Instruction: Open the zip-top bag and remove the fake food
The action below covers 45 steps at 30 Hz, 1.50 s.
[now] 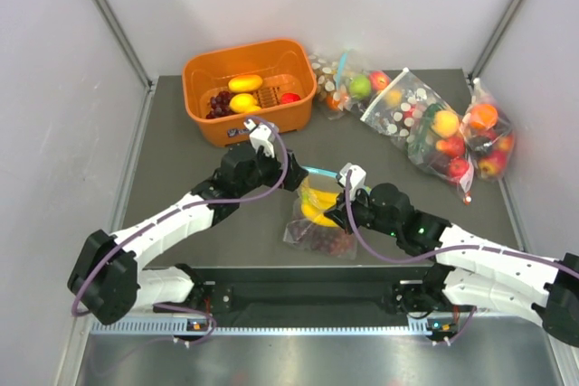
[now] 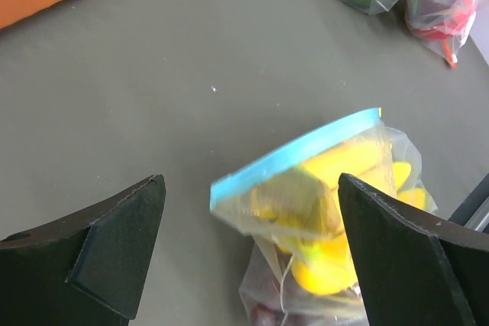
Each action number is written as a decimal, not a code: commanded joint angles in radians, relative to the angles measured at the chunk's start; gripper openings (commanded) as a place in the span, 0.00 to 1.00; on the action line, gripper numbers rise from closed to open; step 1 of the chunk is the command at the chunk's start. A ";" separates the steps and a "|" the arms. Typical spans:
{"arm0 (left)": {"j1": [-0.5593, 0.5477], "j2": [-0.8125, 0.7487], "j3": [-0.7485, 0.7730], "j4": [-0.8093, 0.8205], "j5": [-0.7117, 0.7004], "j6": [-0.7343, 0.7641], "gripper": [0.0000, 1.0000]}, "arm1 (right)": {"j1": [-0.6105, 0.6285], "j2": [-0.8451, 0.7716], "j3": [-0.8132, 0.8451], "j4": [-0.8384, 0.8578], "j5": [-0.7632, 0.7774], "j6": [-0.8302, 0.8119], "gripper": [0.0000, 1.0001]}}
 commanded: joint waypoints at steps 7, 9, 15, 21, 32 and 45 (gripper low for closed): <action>0.001 -0.018 -0.015 0.130 0.051 -0.030 0.66 | 0.024 -0.051 -0.006 0.053 0.005 0.021 0.00; 0.001 -0.027 -0.024 0.119 0.052 -0.025 0.64 | 0.024 -0.050 -0.006 0.050 0.006 0.021 0.00; 0.001 -0.029 -0.021 0.065 0.087 0.003 0.58 | 0.024 -0.048 0.005 0.050 0.009 0.019 0.01; 0.001 -0.040 -0.029 0.061 0.089 0.013 0.00 | 0.024 -0.048 0.009 0.046 0.006 0.022 0.04; 0.014 -0.146 0.014 0.026 0.099 0.081 0.00 | 0.022 -0.172 0.039 -0.129 0.239 0.088 0.83; 0.025 -0.316 -0.018 0.044 0.268 0.107 0.00 | -0.229 -0.415 -0.099 -0.064 0.173 0.131 1.00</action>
